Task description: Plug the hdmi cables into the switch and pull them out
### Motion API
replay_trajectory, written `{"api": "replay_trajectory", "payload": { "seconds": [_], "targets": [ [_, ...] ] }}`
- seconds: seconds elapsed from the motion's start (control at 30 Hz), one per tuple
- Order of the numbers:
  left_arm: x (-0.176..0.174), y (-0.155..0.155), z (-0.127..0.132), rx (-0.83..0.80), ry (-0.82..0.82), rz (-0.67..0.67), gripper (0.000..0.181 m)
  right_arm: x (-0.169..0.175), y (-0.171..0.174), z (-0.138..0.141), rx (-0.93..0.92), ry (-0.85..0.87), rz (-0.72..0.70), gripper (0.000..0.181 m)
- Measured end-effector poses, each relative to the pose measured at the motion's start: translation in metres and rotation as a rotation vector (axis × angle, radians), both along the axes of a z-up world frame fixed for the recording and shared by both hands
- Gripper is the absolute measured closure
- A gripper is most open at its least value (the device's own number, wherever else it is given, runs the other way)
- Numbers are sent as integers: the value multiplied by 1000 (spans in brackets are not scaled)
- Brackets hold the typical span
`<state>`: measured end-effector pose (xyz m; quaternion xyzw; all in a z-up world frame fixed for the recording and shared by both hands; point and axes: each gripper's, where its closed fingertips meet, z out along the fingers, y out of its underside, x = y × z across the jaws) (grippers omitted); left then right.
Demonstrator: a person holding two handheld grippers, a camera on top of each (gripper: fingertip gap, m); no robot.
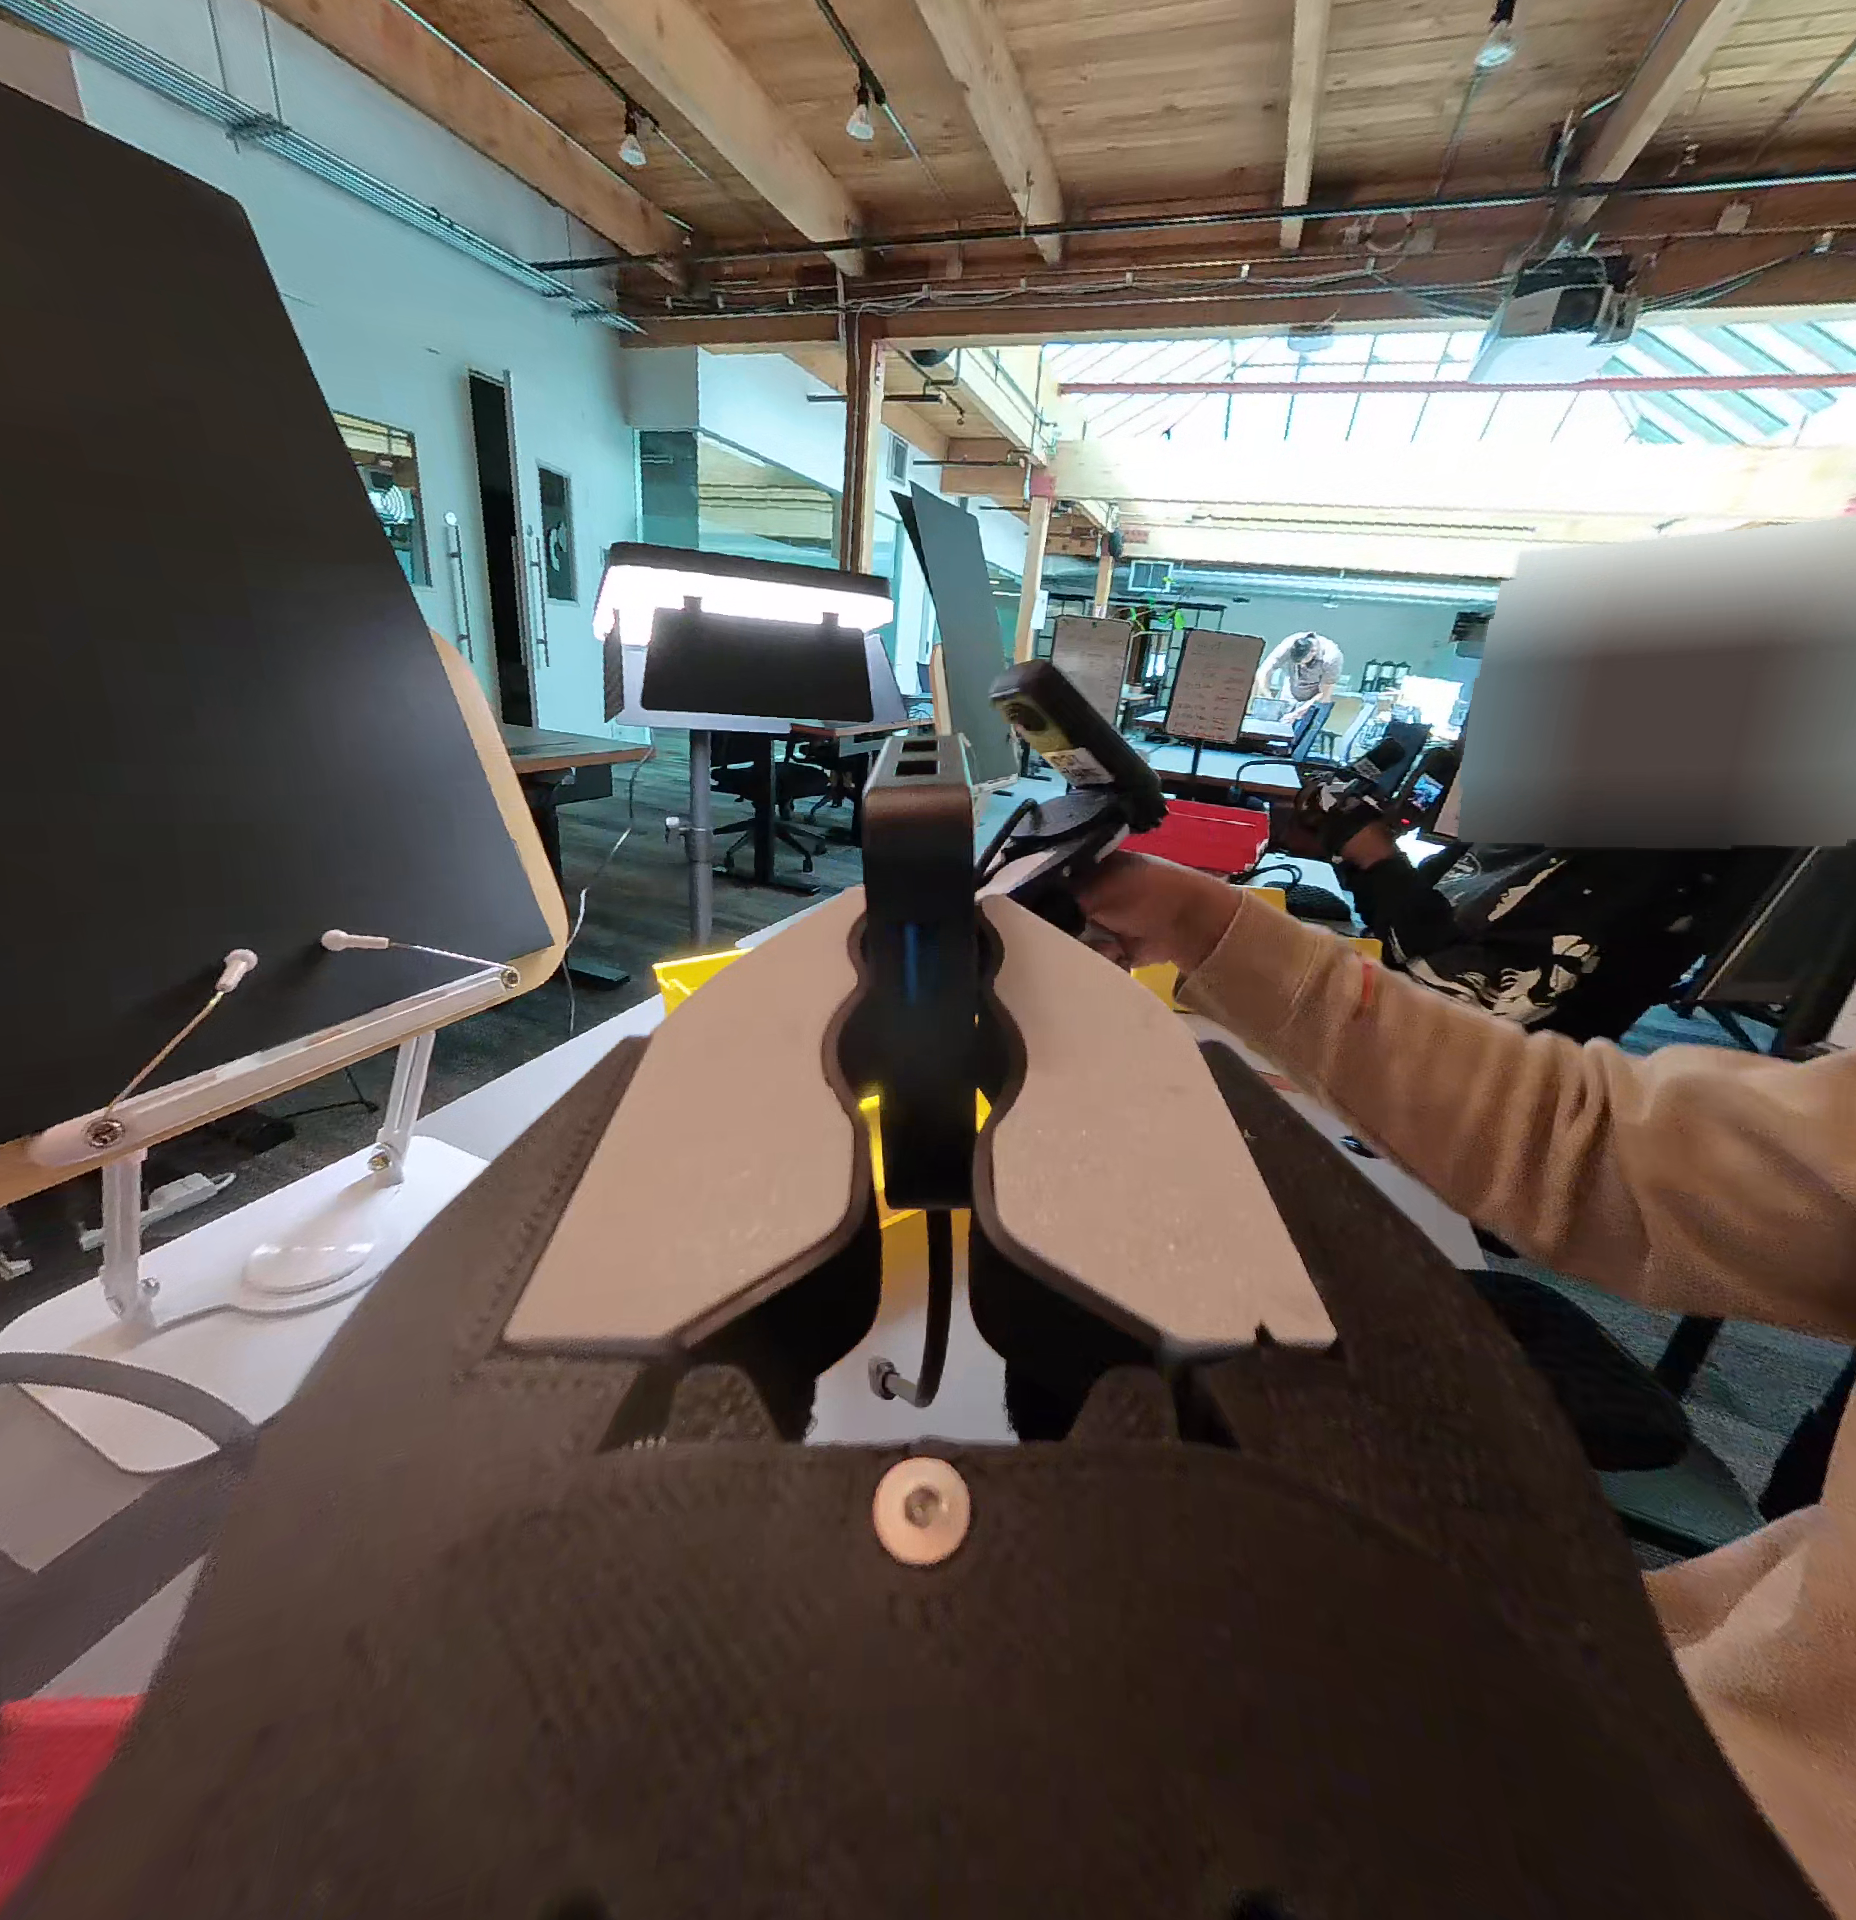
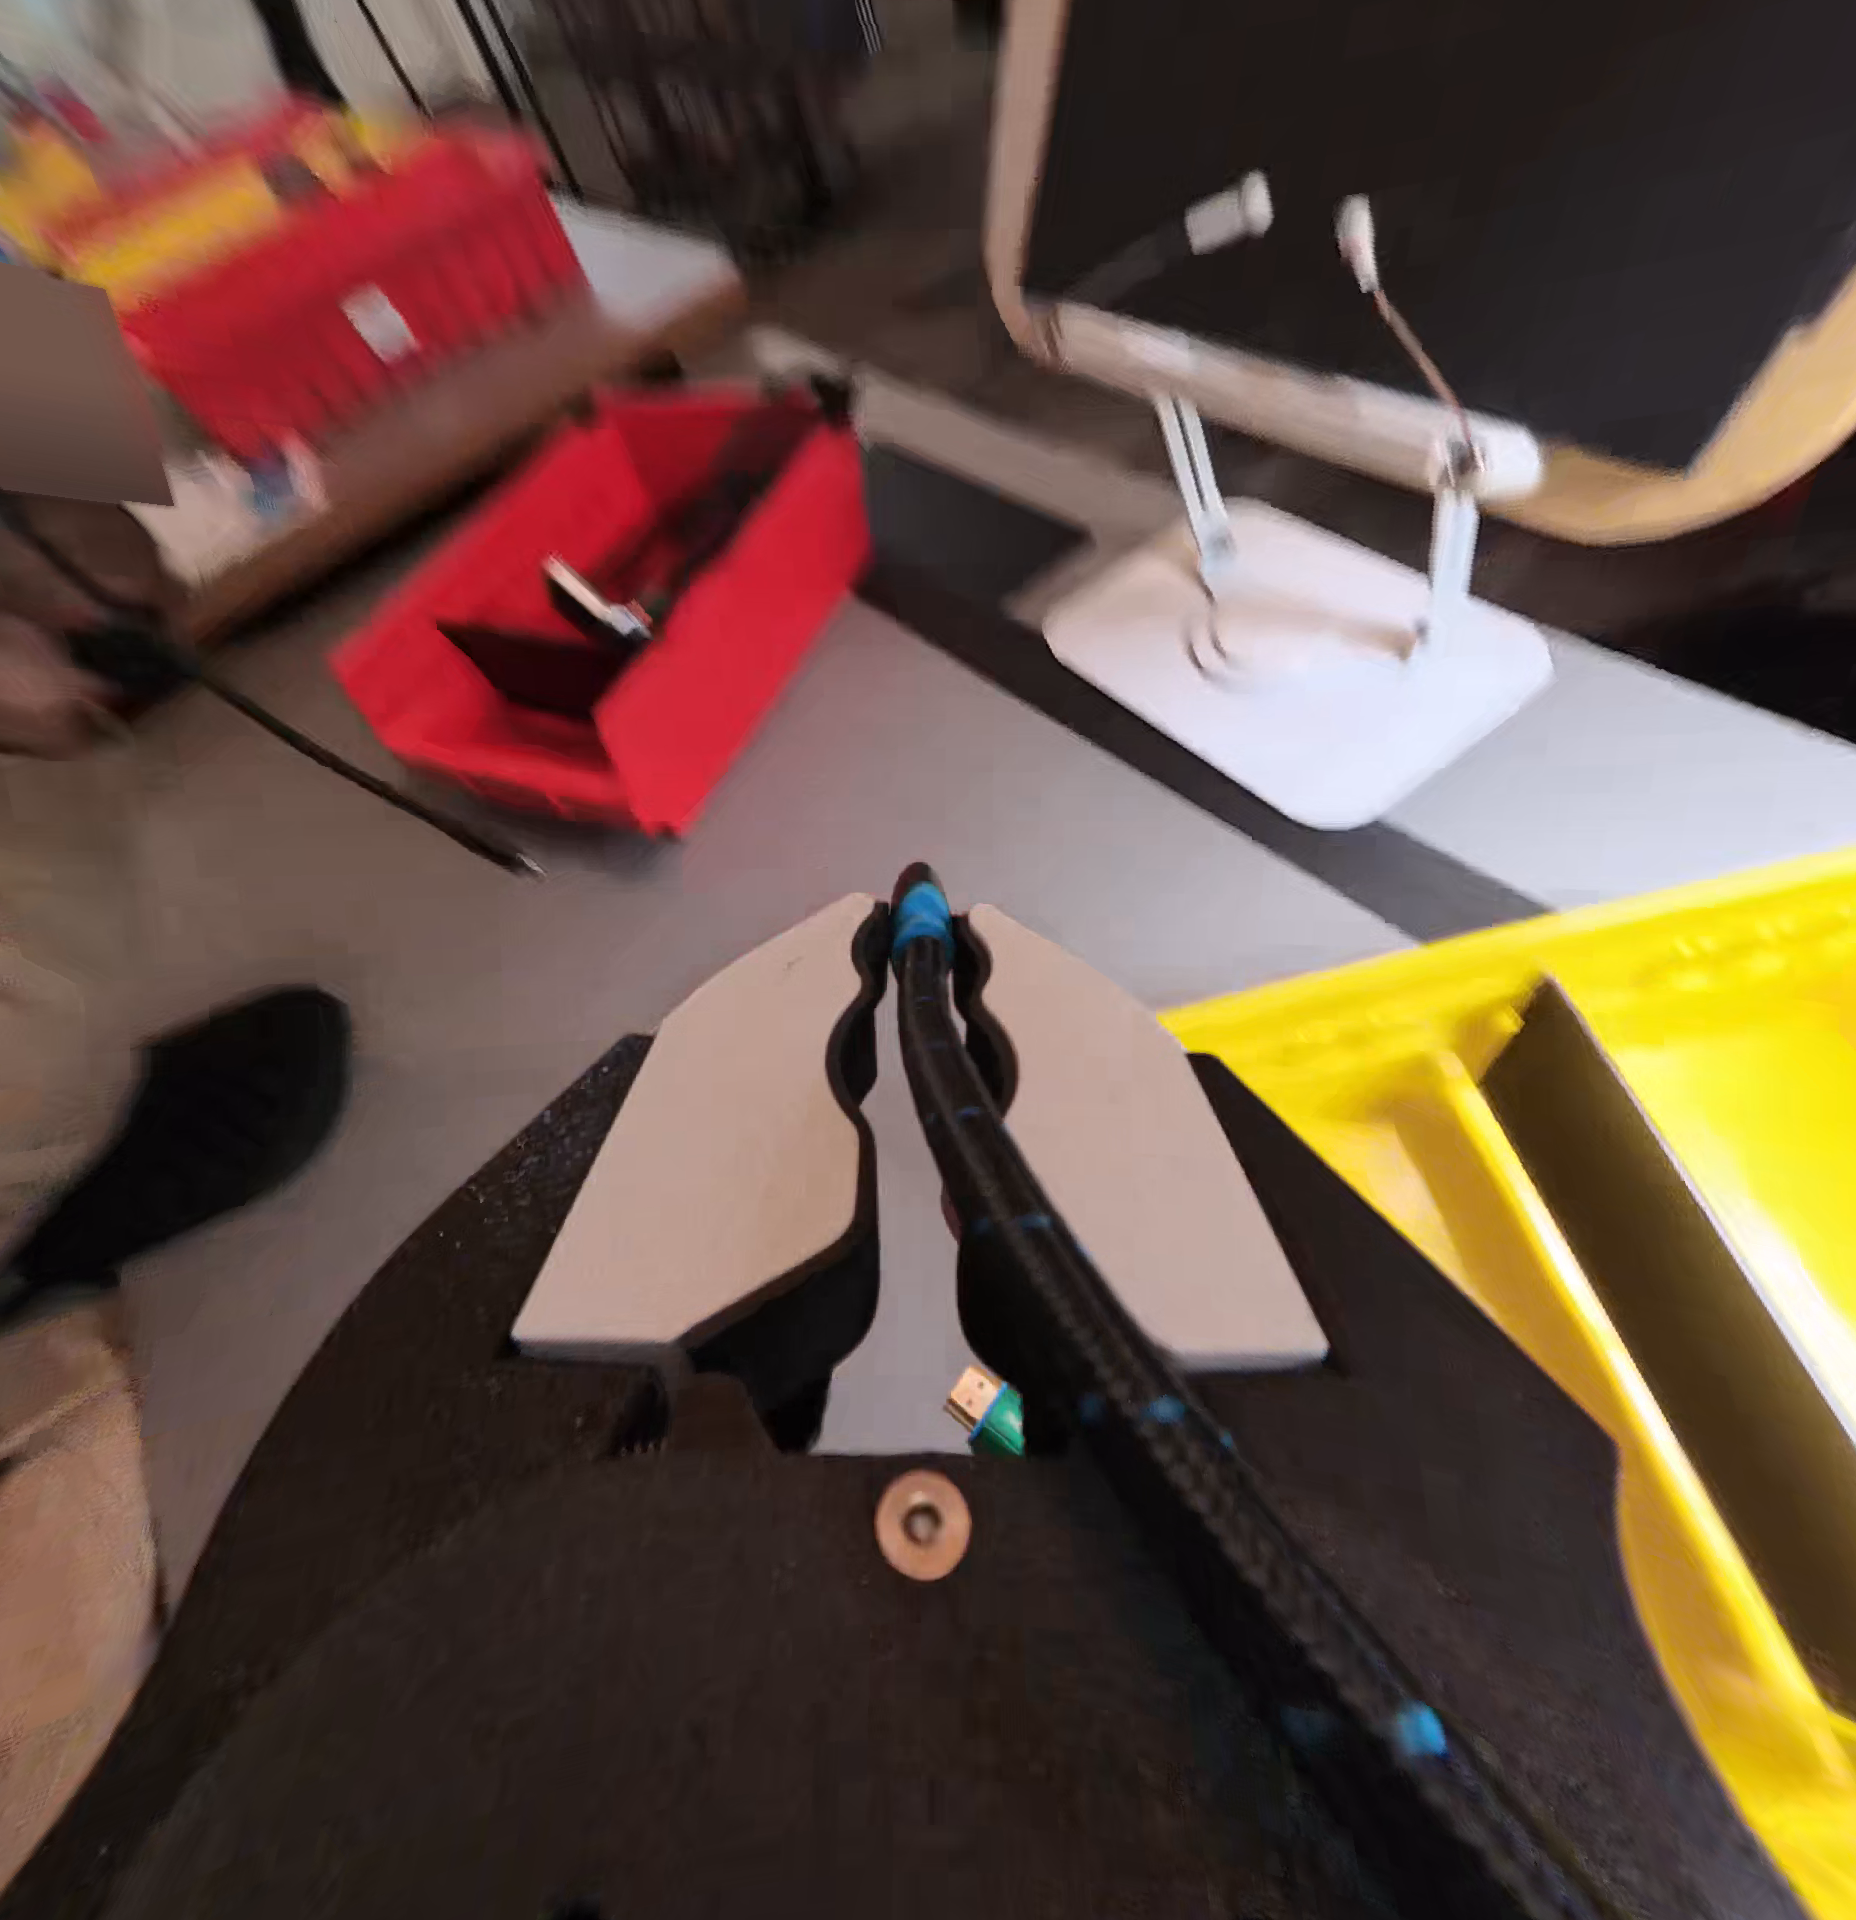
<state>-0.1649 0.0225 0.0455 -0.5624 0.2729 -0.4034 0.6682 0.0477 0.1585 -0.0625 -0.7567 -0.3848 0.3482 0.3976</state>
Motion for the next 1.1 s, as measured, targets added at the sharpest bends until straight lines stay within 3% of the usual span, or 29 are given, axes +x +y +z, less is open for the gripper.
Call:
{"api": "replay_trajectory", "payload": {
  "seconds": [0.2,0.4,0.5,0.6,0.73,0.83,0.93,1.1],
  "targets": [
    [1,4,-5,-17,12,7,167,43,49,-87,-166,-620,-53,170],
    [3,4,-10,-12,69,22,167,79,47,-163,-297,-1007,-15,169],
    [2,6,-12,-24,64,17,167,86,39,-172,-197,-1156,18,163],
    [3,11,-18,-50,58,10,167,92,32,-158,-76,-1244,13,153],
    [11,17,-27,-75,78,-4,167,75,5,-135,-34,-1129,76,146],
    [20,18,-35,-94,112,-31,167,25,-17,-102,78,-817,165,146],
    [34,14,-47,-107,179,-87,167,-34,-62,-54,167,-450,335,145],
    [65,3,-79,-91,372,-198,167,-87,-121,10,264,-210,534,143]
  ]
}}
